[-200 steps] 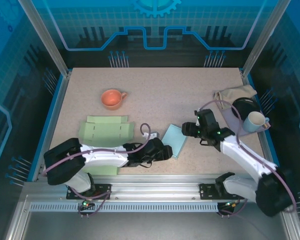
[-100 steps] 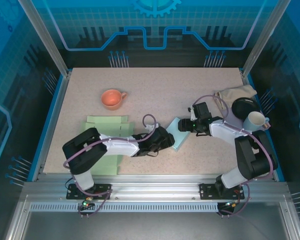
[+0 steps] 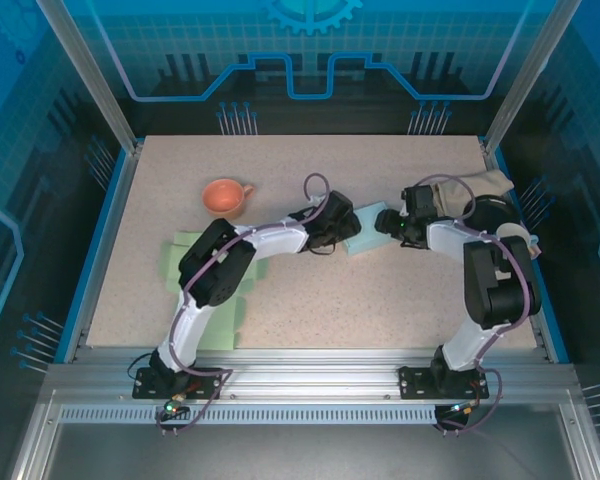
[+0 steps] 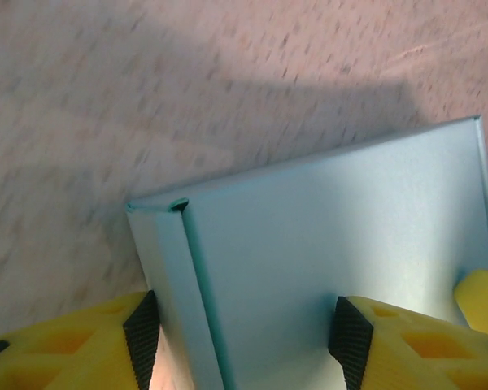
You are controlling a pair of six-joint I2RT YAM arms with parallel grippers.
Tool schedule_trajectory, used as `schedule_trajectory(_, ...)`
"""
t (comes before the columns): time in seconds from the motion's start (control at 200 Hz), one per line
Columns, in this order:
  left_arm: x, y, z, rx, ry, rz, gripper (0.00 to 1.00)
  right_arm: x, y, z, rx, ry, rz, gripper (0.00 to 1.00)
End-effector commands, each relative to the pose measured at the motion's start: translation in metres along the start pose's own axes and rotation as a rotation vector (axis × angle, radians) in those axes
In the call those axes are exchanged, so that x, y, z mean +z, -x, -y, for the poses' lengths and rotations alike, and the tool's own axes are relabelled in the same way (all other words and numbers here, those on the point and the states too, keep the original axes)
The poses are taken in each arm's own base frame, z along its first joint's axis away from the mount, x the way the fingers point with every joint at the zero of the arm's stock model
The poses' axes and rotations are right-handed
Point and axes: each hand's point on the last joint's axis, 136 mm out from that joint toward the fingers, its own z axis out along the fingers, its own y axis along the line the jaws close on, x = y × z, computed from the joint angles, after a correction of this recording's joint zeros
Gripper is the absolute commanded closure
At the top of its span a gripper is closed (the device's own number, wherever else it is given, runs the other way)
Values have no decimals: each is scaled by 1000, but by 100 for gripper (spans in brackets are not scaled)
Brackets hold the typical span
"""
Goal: Fold the paper box
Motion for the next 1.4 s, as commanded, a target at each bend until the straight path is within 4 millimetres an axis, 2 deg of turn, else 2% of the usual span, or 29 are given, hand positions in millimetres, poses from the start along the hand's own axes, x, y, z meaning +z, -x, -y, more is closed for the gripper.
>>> schedule_trajectory(0.0, 19, 1, 32, 97, -108, -58, 40, 12, -2, -9, 83, 79, -39, 41)
schedule_trajectory(0.12, 33, 17, 48, 162, -146, -39, 40, 19, 18, -18, 55, 97, -24, 40)
schedule_trajectory(0.27, 42, 41, 53, 212, -119, -3, 37, 27, 24, -13, 76, 67, -22, 39)
schedule_trajectory(0.38, 45, 54, 48, 216, -87, 7, 32, 22, 30, -7, 81, 37, 12, 32)
schedule_trajectory(0.49, 41, 64, 43, 232, -51, 28, 25, 8, 39, -2, 73, 3, 63, 28)
schedule_trajectory(0.665, 17, 82, 34, 262, 30, 68, 20, -28, 52, -5, 31, -13, 119, 25)
schedule_trajectory(0.81, -22, 98, 31, 309, 86, 133, 16, -63, 48, -15, -23, -15, 166, 23)
schedule_trajectory(0.875, -44, 101, 26, 319, 114, 154, 16, -78, 38, -20, -60, -20, 177, 23)
schedule_trajectory(0.94, -67, 98, 9, 315, 157, 176, 16, -91, 26, -27, -87, -12, 190, 23)
schedule_trajectory(0.975, -83, 96, 1, 310, 174, 197, 16, -91, 11, -24, -93, -18, 167, 23)
schedule_trajectory(1.12, -135, 65, -76, 263, 361, 195, 16, -116, -17, -34, -65, 42, 104, 23)
schedule_trajectory(1.155, -142, 55, -97, 264, 410, 194, 16, -122, -23, -36, -85, 49, 94, 23)
schedule_trajectory(1.23, -158, 39, -127, 296, 490, 215, 16, -133, -37, -36, -124, 67, 87, 23)
schedule_trajectory(1.321, -171, 24, -155, 338, 599, 218, 16, -150, -47, -41, -151, 130, 111, 23)
schedule_trajectory(1.396, -173, 14, -173, 368, 669, 204, 16, -158, -54, -41, -166, 161, 128, 24)
